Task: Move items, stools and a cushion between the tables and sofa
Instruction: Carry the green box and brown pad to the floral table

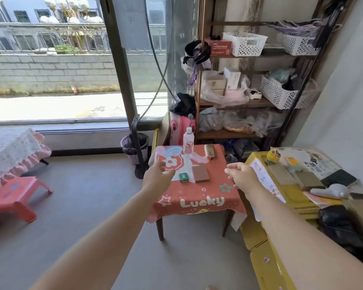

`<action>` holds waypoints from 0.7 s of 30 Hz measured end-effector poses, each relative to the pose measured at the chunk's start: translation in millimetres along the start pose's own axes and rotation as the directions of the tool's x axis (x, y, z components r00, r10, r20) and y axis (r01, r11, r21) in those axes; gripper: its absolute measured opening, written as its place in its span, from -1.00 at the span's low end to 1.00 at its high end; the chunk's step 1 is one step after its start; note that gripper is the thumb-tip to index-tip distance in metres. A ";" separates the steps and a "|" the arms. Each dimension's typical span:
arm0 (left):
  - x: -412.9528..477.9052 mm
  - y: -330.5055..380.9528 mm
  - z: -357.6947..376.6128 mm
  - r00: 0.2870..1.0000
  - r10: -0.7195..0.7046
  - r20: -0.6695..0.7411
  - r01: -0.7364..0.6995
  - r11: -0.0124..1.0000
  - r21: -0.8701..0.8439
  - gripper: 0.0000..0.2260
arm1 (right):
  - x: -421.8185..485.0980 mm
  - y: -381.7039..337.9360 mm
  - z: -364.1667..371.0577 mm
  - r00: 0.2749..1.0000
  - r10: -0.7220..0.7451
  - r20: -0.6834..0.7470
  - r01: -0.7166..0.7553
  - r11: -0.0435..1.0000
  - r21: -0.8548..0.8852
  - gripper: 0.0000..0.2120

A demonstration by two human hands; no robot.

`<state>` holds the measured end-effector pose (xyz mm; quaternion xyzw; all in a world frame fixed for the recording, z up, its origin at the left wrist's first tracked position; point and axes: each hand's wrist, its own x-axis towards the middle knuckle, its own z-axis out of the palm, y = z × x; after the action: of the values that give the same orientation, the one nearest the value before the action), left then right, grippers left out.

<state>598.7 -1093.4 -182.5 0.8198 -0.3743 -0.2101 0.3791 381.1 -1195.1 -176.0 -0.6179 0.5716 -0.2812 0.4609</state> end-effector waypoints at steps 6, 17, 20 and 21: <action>78.5 21.8 41.5 0.998 -0.058 0.031 0.057 0.998 0.029 -0.57 | 94.7 0.8 6.8 0.998 0.019 0.058 -0.019 1.000 -0.011 -0.89; 170.7 0.6 103.7 0.966 -0.246 0.073 0.244 0.969 0.038 -0.62 | 223.1 24.8 38.5 0.973 0.140 0.182 -0.117 0.985 -0.129 -0.82; 195.8 -10.7 109.7 0.953 -0.289 0.091 0.285 0.957 0.057 -0.61 | 245.2 31.1 57.9 0.955 0.186 0.233 -0.153 0.976 -0.153 -0.83; 211.5 -15.8 112.5 0.948 -0.298 0.111 0.292 0.954 0.068 -0.61 | 257.6 34.3 66.7 0.951 0.205 0.233 -0.170 0.973 -0.159 -0.83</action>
<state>668.8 -1302.3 -277.9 0.8618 -0.2746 -0.3039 0.2993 472.6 -1424.6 -280.6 -0.6210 0.5837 -0.1171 0.5098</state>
